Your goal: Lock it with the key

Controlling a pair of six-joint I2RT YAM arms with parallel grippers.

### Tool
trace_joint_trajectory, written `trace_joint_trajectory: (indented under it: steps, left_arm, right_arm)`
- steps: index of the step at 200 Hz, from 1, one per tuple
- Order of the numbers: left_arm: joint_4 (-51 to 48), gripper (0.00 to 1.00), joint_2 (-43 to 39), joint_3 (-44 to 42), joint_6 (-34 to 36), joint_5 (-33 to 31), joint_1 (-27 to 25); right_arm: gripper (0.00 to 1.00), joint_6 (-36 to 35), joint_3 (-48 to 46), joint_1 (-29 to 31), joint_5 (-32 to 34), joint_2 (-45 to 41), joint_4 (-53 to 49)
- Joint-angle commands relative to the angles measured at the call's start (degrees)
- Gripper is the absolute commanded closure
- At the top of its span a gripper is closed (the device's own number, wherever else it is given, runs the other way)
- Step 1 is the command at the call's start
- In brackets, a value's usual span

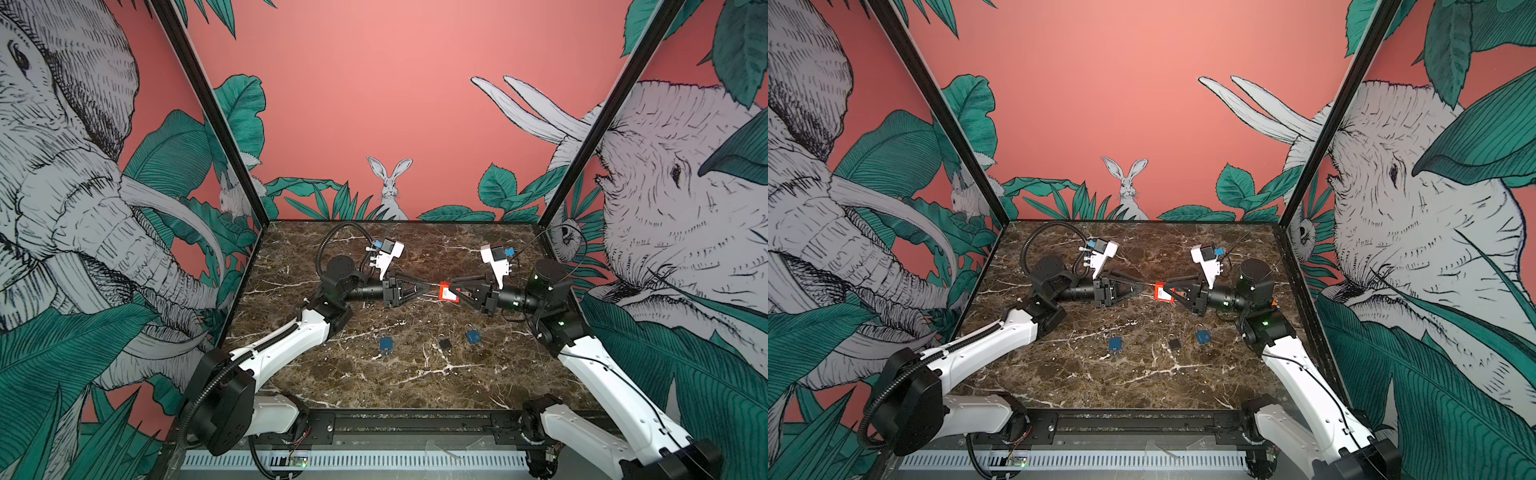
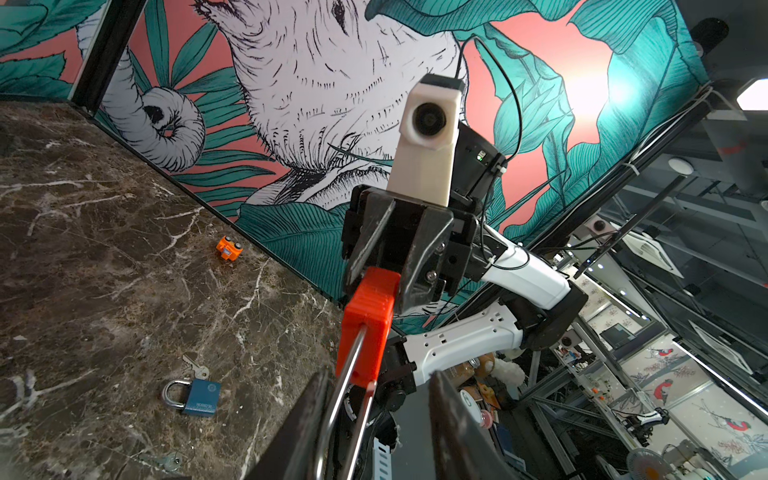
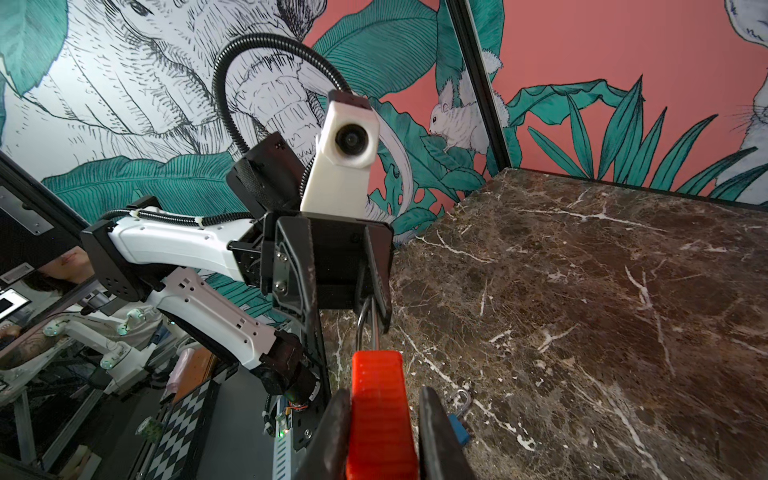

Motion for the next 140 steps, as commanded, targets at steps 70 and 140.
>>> trace_joint_trajectory:
  steps: [70, 140]
  left_arm:
    - [-0.70, 1.00, -1.66, -0.73, 1.18, 1.19, -0.18]
    - [5.14, 1.00, 0.22, -1.10, -1.55, 1.93, -0.23]
  right_arm:
    - [1.00, 5.46, -1.71, -0.48, -0.59, 0.62, 11.04]
    - [1.00, 12.35, -4.74, -0.22, -0.82, 4.38, 23.13]
